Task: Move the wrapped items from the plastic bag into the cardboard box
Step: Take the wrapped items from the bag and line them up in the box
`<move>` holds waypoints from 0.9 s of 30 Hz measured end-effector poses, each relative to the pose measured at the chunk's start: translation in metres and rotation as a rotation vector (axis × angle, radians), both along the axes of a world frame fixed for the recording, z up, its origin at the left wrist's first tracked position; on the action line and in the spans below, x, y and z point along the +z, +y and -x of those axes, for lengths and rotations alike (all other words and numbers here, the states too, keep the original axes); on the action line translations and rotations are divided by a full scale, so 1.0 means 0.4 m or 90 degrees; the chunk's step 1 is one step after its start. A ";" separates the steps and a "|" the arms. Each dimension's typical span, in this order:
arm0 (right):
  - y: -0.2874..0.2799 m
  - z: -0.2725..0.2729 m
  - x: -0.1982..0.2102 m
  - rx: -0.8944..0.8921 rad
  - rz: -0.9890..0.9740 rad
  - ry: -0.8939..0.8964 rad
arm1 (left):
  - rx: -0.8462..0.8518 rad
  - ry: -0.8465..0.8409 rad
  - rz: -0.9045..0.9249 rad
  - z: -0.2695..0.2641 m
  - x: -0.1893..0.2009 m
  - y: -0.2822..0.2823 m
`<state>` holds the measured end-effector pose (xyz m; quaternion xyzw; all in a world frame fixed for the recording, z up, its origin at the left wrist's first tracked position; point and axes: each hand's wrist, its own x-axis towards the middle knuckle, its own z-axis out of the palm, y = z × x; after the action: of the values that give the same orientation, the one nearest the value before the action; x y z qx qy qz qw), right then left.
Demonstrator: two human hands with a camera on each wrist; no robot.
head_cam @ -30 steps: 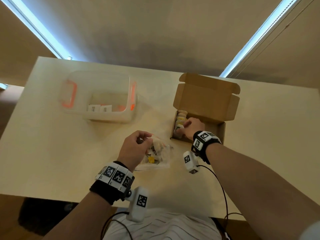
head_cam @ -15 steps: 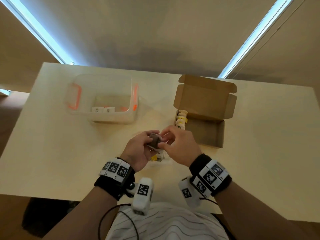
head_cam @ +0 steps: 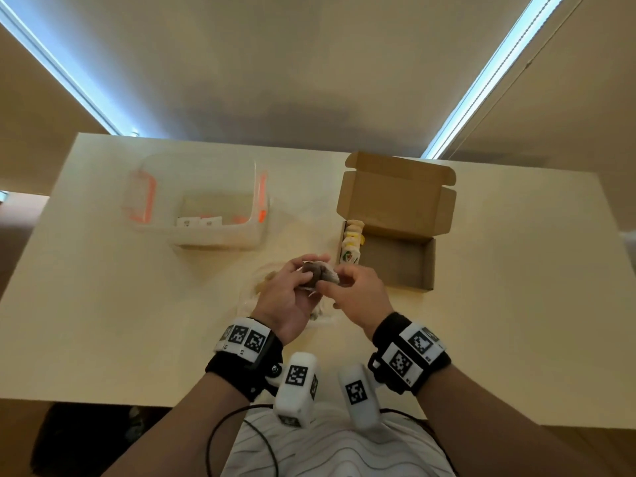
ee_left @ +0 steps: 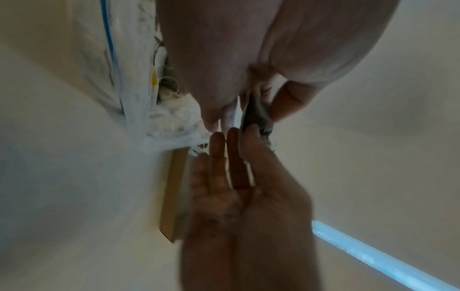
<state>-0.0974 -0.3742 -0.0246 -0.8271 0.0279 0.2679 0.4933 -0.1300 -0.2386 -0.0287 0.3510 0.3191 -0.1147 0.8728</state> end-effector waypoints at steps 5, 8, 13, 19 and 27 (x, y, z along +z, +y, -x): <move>-0.025 -0.030 -0.025 0.037 0.042 -0.019 | -0.128 -0.004 -0.370 0.005 -0.049 -0.014; -0.029 -0.036 -0.028 0.006 -0.027 0.035 | -0.094 0.028 -0.337 0.002 -0.062 -0.016; -0.077 -0.141 -0.088 -0.005 0.036 0.040 | -0.182 0.032 -0.515 -0.004 -0.084 0.022; -0.095 -0.258 -0.126 0.168 0.256 0.019 | -0.429 0.078 -0.848 0.009 -0.086 0.090; -0.033 -0.254 -0.165 0.234 0.402 0.010 | -0.652 0.113 -0.944 -0.002 -0.148 0.099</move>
<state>0.0043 -0.3872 -0.0906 -0.9279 -0.0360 0.3363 0.1569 -0.1292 -0.1990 -0.0879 0.9122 0.1820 -0.2803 0.2371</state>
